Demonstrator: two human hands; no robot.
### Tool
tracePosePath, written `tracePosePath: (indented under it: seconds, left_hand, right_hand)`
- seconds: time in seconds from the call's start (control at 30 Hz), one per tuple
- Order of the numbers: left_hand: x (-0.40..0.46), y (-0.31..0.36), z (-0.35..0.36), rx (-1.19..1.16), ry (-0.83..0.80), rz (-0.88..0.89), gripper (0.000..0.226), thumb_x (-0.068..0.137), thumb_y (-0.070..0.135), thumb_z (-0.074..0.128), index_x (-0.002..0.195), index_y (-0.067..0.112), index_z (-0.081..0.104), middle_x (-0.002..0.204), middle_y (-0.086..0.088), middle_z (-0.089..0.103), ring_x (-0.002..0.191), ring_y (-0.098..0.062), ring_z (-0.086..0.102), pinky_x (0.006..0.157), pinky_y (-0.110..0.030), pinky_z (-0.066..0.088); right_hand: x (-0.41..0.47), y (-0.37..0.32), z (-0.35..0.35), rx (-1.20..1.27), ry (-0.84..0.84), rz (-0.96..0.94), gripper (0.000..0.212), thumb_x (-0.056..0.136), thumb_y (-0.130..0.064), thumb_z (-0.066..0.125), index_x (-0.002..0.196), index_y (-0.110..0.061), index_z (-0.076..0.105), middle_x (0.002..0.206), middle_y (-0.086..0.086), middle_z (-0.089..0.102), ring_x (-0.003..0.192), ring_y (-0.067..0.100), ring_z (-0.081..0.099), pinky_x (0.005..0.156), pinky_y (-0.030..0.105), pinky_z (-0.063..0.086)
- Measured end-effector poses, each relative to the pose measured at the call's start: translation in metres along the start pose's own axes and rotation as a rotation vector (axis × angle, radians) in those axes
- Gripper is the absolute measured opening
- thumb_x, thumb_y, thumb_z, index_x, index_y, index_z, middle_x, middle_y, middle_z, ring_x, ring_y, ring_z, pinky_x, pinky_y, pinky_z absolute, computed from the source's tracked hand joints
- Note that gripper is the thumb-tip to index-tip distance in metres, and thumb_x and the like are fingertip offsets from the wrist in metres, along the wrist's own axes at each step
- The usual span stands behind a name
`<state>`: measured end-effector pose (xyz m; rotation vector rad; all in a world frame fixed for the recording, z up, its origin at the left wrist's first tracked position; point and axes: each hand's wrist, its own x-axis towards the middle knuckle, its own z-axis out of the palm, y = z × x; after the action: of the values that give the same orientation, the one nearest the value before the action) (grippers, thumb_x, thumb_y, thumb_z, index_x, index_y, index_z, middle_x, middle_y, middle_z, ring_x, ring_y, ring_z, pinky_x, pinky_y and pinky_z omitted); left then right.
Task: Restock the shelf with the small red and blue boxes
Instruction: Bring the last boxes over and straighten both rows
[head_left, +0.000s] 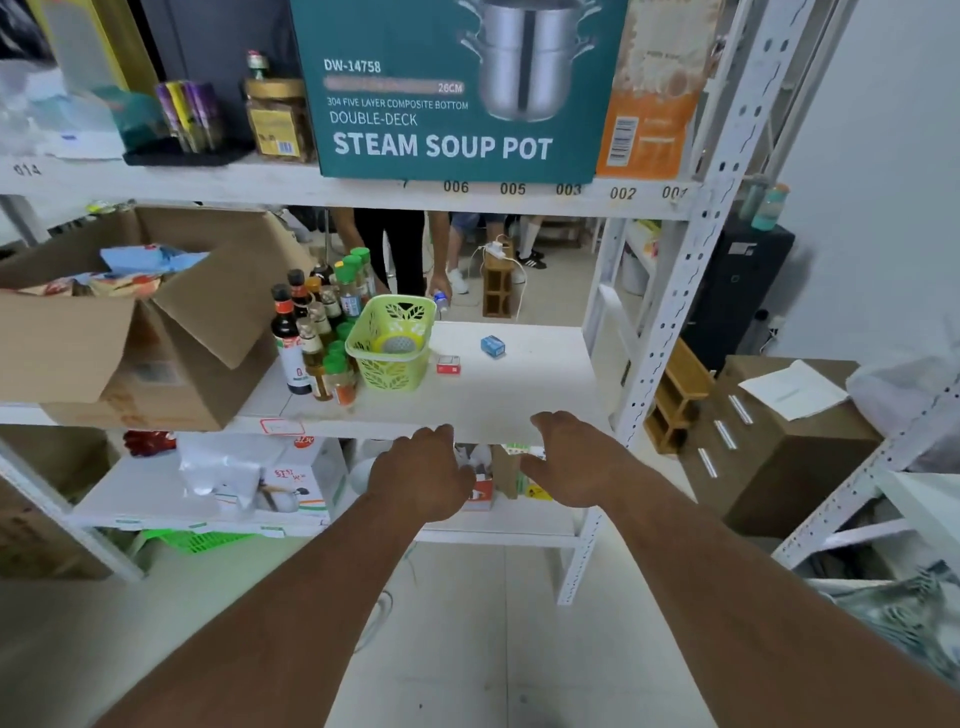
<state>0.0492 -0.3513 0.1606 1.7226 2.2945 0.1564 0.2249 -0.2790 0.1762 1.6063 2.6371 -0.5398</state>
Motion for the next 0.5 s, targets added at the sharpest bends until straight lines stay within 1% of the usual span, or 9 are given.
tracePosePath:
  seconds: [0.17,0.3,0.43,0.5]
  left_hand:
    - [0.051,0.015,0.005,-0.016,-0.015,-0.043,0.061,0.093,0.050,0.046,0.143,0.017,0.037,0.143,-0.009,0.048,0.130,-0.031,0.046,0.103,-0.040,0.040]
    - [0.095,0.030,0.009,-0.011,-0.014,-0.096,0.063,0.093,0.049,0.045,0.145,0.017,0.034,0.141,-0.008,0.048,0.128,-0.030,0.047,0.099,-0.040,0.042]
    - [0.134,0.039,0.018,-0.036,-0.019,-0.151,0.065,0.093,0.050,0.045,0.147,0.017,0.031,0.142,-0.008,0.047,0.128,-0.031,0.047,0.100,-0.042,0.042]
    - [0.151,0.040,0.022,-0.059,-0.027,-0.173,0.064,0.093,0.049,0.045,0.146,0.017,0.032,0.141,-0.008,0.047,0.128,-0.031,0.046,0.100,-0.042,0.042]
  right_hand:
    - [0.052,0.021,-0.002,-0.012,-0.011,-0.016,0.056,0.097,-0.042,0.057,0.143,-0.014,0.043,0.139,0.008,0.052,0.126,0.026,0.054,0.104,0.037,0.047]
    - [0.098,0.049,-0.009,-0.005,-0.035,-0.014,0.063,0.091,-0.043,0.064,0.142,-0.013,0.042,0.139,0.007,0.051,0.126,0.026,0.053,0.102,0.037,0.047]
    - [0.138,0.069,-0.014,-0.014,-0.032,-0.036,0.059,0.097,-0.046,0.056,0.144,-0.012,0.042,0.140,0.009,0.052,0.126,0.026,0.054,0.103,0.037,0.046]
    - [0.157,0.077,-0.013,-0.011,-0.026,-0.042,0.056,0.097,-0.045,0.056,0.142,-0.014,0.045,0.137,0.007,0.056,0.122,0.025,0.056,0.101,0.036,0.046]
